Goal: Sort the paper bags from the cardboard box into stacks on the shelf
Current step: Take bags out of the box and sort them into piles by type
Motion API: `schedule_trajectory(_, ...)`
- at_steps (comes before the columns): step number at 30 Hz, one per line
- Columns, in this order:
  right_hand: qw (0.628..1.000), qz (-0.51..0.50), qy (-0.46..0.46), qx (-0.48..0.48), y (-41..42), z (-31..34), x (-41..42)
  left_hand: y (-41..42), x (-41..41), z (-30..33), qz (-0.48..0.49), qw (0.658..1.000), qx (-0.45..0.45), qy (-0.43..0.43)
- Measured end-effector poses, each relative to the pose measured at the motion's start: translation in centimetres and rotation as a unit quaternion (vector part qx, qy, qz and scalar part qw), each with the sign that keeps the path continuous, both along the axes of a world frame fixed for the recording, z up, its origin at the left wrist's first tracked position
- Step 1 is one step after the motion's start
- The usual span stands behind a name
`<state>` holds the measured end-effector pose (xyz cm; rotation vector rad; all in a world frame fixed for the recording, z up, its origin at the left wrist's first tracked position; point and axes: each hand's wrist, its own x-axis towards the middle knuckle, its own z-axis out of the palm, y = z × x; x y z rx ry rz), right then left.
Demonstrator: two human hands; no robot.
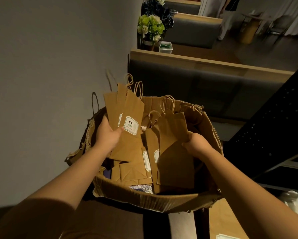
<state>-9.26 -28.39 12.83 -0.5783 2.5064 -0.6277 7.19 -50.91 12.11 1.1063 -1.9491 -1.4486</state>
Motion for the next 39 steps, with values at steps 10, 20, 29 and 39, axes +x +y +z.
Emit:
schedule_trajectory(10, 0.880, -0.124, -0.265, -0.374, 0.7, 3.6, -0.6, 0.8, -0.3, 1.5, -0.037, 0.997, 0.051, 0.046)
schedule_trajectory(20, 0.853, -0.139, -0.262, -0.429, -1.5, 2.5, 0.7, 2.6, -1.1, 2.9, -0.204, 0.968, 0.145, 0.029)
schedule_trajectory(29, 0.861, -0.160, -0.173, -0.452, -4.4, 2.0, 2.8, 5.7, -2.3, 2.0, -0.119, 0.952, 0.249, 0.134)
schedule_trajectory(39, 0.858, -0.061, -0.148, -0.488, -4.1, 1.9, 3.4, 3.9, -2.7, 0.7, -0.144, 0.987, 0.056, 0.037)
